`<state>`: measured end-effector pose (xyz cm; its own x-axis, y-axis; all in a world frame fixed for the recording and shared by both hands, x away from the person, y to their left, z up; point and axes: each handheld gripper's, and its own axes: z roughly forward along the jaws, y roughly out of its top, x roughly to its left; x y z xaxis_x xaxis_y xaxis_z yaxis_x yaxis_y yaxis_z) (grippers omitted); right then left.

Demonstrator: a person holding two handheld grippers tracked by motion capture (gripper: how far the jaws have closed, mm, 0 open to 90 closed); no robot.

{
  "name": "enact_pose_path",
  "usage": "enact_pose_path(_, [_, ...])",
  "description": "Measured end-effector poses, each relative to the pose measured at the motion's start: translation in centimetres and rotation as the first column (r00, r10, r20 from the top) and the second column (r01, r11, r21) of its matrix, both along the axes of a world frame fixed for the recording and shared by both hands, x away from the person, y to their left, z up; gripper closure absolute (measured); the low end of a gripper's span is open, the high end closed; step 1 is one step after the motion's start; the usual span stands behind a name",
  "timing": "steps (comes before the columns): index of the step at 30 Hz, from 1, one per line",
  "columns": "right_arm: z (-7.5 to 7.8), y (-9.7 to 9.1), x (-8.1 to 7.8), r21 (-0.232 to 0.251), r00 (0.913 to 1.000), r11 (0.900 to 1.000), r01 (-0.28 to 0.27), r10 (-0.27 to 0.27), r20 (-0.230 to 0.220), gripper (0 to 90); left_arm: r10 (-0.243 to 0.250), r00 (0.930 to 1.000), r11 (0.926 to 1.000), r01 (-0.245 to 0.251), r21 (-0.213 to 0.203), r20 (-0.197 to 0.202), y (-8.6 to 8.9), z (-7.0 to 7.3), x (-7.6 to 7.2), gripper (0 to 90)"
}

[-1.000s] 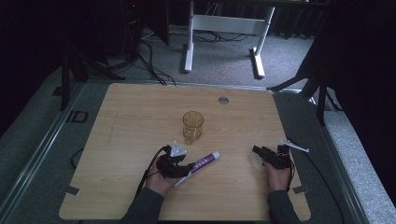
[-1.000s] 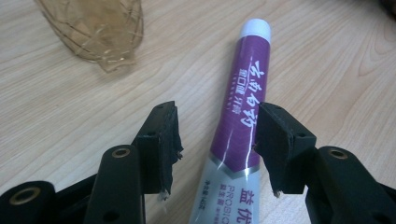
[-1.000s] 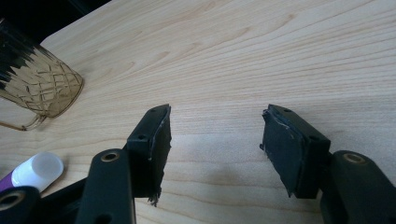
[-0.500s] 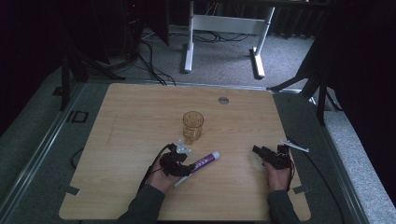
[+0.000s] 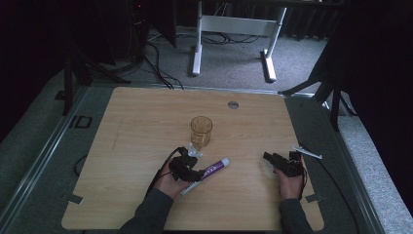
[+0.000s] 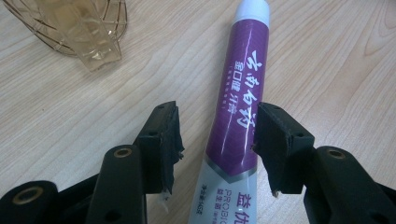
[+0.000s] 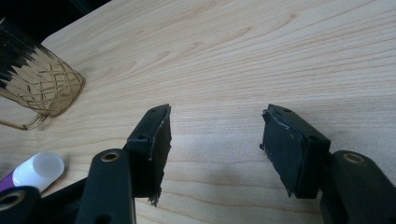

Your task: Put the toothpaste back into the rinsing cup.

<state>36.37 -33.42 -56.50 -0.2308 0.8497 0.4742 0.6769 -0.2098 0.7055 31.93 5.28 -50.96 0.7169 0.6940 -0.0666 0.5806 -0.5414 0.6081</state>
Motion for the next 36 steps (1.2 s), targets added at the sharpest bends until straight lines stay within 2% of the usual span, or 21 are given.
enact_pose_path(14, [0.0,0.0,0.0,0.000,1.0000,1.0000,0.000,0.000,0.000,41.3,-0.035,0.9992,0.9964,0.037,0.077,-0.021,-0.8,0.4,0.2,47.9])
enact_pose_path(23, [0.0,0.0,0.0,0.000,1.0000,1.0000,0.000,0.000,0.000,41.3,-0.062,0.9974,0.9881,0.067,0.139,-0.036,-1.7,0.1,0.3,47.1])
enact_pose_path(36, [0.0,0.0,0.0,0.001,1.0000,1.0000,-0.001,0.001,0.000,41.3,-0.079,0.9940,0.9802,0.092,0.175,-0.075,-2.4,-0.8,0.6,44.9])
